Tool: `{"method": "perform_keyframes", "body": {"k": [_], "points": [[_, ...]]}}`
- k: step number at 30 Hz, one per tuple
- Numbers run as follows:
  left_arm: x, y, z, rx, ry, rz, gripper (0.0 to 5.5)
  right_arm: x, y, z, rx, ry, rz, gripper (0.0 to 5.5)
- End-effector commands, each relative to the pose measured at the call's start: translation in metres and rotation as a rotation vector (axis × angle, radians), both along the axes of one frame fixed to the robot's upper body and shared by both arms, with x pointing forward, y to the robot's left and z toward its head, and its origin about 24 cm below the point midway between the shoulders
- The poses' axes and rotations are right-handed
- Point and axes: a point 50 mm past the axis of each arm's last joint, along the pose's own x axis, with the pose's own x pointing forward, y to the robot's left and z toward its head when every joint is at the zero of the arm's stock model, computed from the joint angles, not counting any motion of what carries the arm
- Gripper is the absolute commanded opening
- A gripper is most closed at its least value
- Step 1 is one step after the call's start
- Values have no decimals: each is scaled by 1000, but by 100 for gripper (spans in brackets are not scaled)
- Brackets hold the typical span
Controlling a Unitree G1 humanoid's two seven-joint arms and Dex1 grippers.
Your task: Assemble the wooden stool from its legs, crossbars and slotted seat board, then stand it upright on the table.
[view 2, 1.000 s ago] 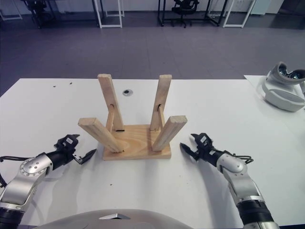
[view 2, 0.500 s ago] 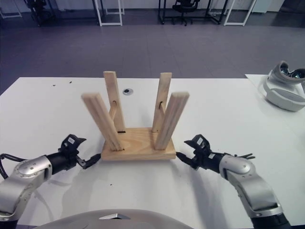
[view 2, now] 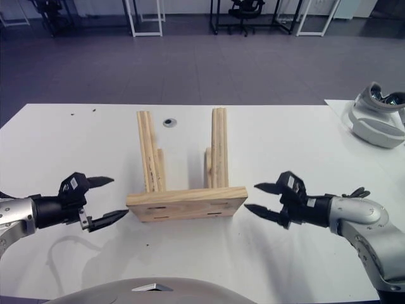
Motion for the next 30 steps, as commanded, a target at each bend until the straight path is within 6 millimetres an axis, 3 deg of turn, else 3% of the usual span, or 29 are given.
{"method": "perform_keyframes", "body": {"k": [1, 7, 10, 12, 20, 24, 30], "points": [[-5, -14, -3, 6, 40, -184, 538, 2, 2, -5, -65, 4, 126, 337], [26, -41, -2, -110, -25, -298, 538, 33, 32, 1, 29, -89, 285, 337], [26, -59, -2, -172, 0, -396, 488, 40, 40, 1, 52, -92, 338, 337], [24, -64, -2, -196, 21, -437, 437, 40, 42, 2, 54, -81, 373, 290], [32, -59, -5, -166, 27, -442, 307, 43, 43, 2, 59, -110, 433, 158], [30, -57, -14, -133, 50, -457, 241, 46, 43, 0, 71, -114, 442, 146], [38, -52, -3, -95, -4, -527, 151, 53, 44, 6, 108, -140, 463, 146]]}}
